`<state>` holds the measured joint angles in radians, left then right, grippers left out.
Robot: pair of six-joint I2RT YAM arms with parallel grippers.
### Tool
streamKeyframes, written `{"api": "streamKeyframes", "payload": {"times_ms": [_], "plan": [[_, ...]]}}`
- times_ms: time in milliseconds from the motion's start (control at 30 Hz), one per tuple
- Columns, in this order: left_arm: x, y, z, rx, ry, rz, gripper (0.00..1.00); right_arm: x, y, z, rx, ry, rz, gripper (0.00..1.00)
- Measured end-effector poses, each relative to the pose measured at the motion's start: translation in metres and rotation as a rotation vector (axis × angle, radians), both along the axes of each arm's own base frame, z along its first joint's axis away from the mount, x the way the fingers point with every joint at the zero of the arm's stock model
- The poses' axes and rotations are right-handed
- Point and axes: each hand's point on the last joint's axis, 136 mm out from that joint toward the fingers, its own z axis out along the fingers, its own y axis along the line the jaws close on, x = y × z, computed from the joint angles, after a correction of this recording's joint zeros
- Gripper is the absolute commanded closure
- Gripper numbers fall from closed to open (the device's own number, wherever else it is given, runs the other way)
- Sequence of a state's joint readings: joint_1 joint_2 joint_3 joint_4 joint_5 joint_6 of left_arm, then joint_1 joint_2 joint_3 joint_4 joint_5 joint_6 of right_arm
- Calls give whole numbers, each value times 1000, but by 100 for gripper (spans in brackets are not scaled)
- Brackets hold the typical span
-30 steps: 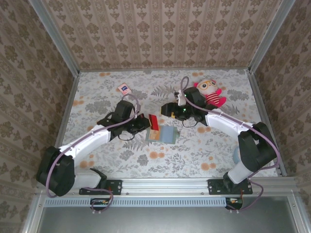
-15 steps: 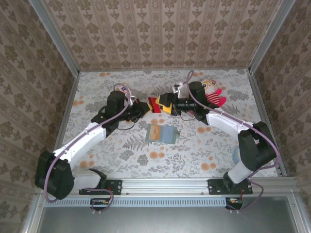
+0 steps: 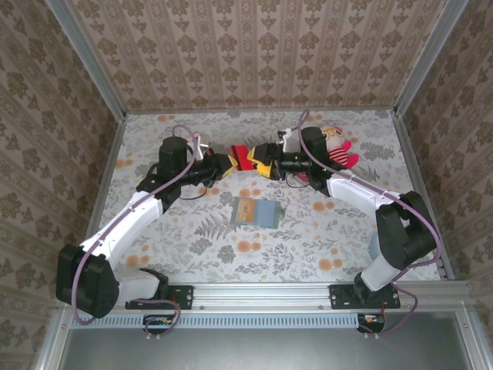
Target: Take the credit cards out of the card holder
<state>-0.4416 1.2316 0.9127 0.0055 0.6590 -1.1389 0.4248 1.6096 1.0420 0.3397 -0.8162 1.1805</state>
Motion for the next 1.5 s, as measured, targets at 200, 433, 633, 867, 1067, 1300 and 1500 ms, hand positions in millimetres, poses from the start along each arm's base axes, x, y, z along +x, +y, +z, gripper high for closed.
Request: {"api": "streamKeyframes", "payload": {"times_ms": [200,433,633,867,1067,1300,1500], "plan": [[-2,4,12,-16,-50,7,100,-1,3,14,18,-21,34,47],[-3,5,10,-35,-55,15,100,-10,7,27,47,-31,101,49],[-2,4,15,-56,-61,20,100,-15,11,34,72,-26,129,65],[-3,3,20,-78,-60,11,98,-15,13,38,83,-26,129,93],[-1,6,14,-35,-25,5,55,-10,12,40,62,-60,115,100],[14,43,-6,159,-3,92,20,21,-22,15,-225,-214,9,100],[24,83,-51,314,79,161,5,40,-68,-19,-632,-408,-17,100]]}}
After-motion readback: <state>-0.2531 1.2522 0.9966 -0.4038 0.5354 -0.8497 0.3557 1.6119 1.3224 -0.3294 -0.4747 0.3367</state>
